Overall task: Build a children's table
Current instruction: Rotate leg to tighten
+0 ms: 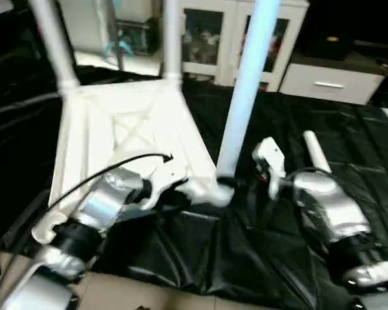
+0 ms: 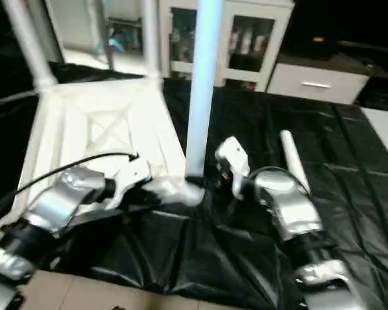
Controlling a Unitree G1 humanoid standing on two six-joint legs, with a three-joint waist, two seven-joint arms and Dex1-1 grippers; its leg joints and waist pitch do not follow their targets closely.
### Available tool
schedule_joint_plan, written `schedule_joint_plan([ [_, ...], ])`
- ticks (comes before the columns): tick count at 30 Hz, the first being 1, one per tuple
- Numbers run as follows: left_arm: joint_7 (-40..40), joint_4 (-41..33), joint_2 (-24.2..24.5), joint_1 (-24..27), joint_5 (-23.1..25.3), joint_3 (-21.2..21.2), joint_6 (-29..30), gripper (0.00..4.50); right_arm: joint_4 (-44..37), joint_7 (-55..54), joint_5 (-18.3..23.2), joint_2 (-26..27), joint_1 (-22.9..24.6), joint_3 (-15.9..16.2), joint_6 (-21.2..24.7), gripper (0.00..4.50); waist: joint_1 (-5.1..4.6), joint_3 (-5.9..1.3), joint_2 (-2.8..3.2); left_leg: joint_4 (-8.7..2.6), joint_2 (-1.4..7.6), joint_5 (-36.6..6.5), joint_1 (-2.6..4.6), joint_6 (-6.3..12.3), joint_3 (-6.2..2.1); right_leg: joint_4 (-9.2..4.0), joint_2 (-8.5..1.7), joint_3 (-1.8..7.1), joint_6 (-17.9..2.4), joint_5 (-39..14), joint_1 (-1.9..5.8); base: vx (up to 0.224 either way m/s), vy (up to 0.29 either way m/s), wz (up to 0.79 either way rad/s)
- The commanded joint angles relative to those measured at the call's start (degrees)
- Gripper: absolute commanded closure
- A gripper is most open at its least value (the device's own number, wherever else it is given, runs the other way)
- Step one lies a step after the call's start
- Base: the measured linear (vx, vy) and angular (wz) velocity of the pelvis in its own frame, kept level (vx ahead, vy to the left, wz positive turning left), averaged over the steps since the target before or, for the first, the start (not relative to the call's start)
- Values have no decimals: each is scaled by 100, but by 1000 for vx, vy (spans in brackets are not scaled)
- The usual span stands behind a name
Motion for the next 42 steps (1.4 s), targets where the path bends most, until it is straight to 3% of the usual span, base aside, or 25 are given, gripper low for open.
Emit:
schedule_joint_plan([
  [1, 412, 187, -237, -107, -164, 133, 101, 450, 288, -710, -169, 166, -2, -102, 198, 263, -55, -239, 8, -498, 305, -2393, 117, -244, -256, -592, -429, 187, -768, -3240, 55, 0, 0, 0],
  [3, 975, 455, -521, -271, -221, 429, 125, 450, 572, -1626, -347, 513, -71, -226, 173, 263, -95, -231, 6, -507, 298, -2360, 81, -211, -267, -608, -429, 177, -714, -3310, 46, 0, 0, 0],
  [8, 2021, 897, -946, -563, -204, 843, 135, 450, 1155, -3223, -622, 1100, -277, -402, 57, 263, -207, -236, 21, -517, 292, -2497, 69, -218, -310, -666, -440, 116, -597, -3485, 39, 0, 0, 0],
  [10, 2354, 1044, -1074, -656, -154, 952, 103, 450, 1372, -3821, -644, 1338, -375, -546, 30, 264, -218, -252, 38, -547, 296, -2449, 40, -204, -319, -655, -433, 84, -621, -3162, 74, 0, 0, 0],
  [11, 2676, 1175, -1214, -735, -120, 1040, 51, 450, 1569, -4425, -647, 1581, -475, -709, -30, 264, -208, -252, 41, -548, 294, -2441, 58, -194, -302, -653, -441, 91, -654, -3046, 47, 0, 0, 0],
  [14, 2971, 1302, -1357, -804, -113, 1098, -18, 450, 1745, -4937, -676, 1840, -584, -804, -132, 264, -206, -262, 21, -548, 289, -2380, 67, -201, -275, -630, -435, 99, -725, -2831, 29, 0, 0, 0],
  [15, 3026, 1330, -1392, -820, -114, 1097, -31, 450, 1780, -5053, -699, 1911, -619, -803, -191, 264, -186, -266, 48, -555, 302, -2333, 68, -195, -265, -611, -439, 117, -764, -2620, 18, 0, 0, 0],
  [16, 3072, 1350, -1422, -837, -133, 1102, -36, 450, 1814, -5118, -654, 2009, -678, -844, -271, 264, -188, -271, 2, -558, 300, -2270, 50, -171, -244, -586, -425, 122, -798, -2417, 28, 0, 0, 0],
  [18, 3086, 1354, -1424, -843, -145, 1100, -35, 450, 1829, -5124, -602, 2048, -707, -888, -318, 264, -167, -278, 25, -563, 302, -2104, 32, -114, -224, -549, -441, 143, -867, -2124, 48, 0, 0, 0],
  [21, 3033, 1370, -1383, -852, -154, 1085, -48, 450, 1845, -4807, -467, 2088, -783, -915, -455, 264, -146, -289, 36, -556, 305, -1854, 8, -30, -199, -500, -443, 156, -984, -1719, 86, 0, 0, 0],
  [24, 2964, 1422, -1341, -860, -137, 1101, -78, 450, 1683, -4525, -508, 2023, -772, -825, -593, 264, -137, -287, 33, -552, 308, -1795, 16, 9, -182, -501, -434, 155, -1041, -1696, 87, 0, 0, 0],
  [26, 2875, 1410, -1290, -838, -139, 1082, -69, 450, 1441, -4172, -391, 1965, -712, -809, -573, 208, -133, -290, 37, -546, 303, -1810, 12, 27, -180, -513, -446, 160, -1032, -1809, 93, 0, 0, 0],
  [28, 2831, 1403, -1267, -828, -142, 1070, -62, 450, 1345, -4038, -345, 1937, -692, -805, -551, 191, -112, -286, 26, -549, 311, -1737, 17, 85, -177, -526, -448, 166, -1015, -1840, 94, 0, 0, 0],
  [32, 1974, 1015, -1008, -550, -208, 754, 76, 450, 528, -2869, -151, 1339, -475, -648, -76, 147, -106, -315, 34, -551, 333, -1372, -65, 170, -203, -477, -459, 153, -1036, -1607, 183, 0, 0, 0],
  [36, 1505, 751, -843, -377, -242, 529, 159, 450, 212, -2190, 38, 1003, -383, -567, 247, 123, -77, -326, 41, -485, 340, -915, -59, 378, -147, -402, -448, 155, -1353, -971, 167, 0, 0, 0],
  [38, 1150, 514, -679, -224, -270, 338, 221, 450, -317, -1090, 354, 500, -161, -348, 596, 101, -66, -323, 43, -474, 335, -877, -70, 456, -141, -390, -442, 145, -1420, -900, 193, 0, 0, 0],
  [39, 808, 275, -526, -87, -320, 167, 259, 450, -761, -156, 533, -5, 83, -158, 729, 92, -37, -330, 48, -462, 375, -751, -53, 514, -144, -356, -453, 157, -1446, -706, 182, 0, 0, 0],
  [40, 605, 122, -445, -12, -364, 76, 281, 450, -873, 178, 575, -246, 173, -131, 738, 92, 15, -342, 79, -449, 388, -675, -34, 576, -151, -333, -436, 144, -1482, -492, 202, 0, 0, 0],
  [42, 254, -126, -313, 98, -427, -65, 341, 450, -918, 557, 547, -549, 250, -120, 647, 92, 39, -338, 61, -439, 384, -528, -41, 614, -130, -291, -432, 149, -1622, -213, 184, 0, 0, 0],
])
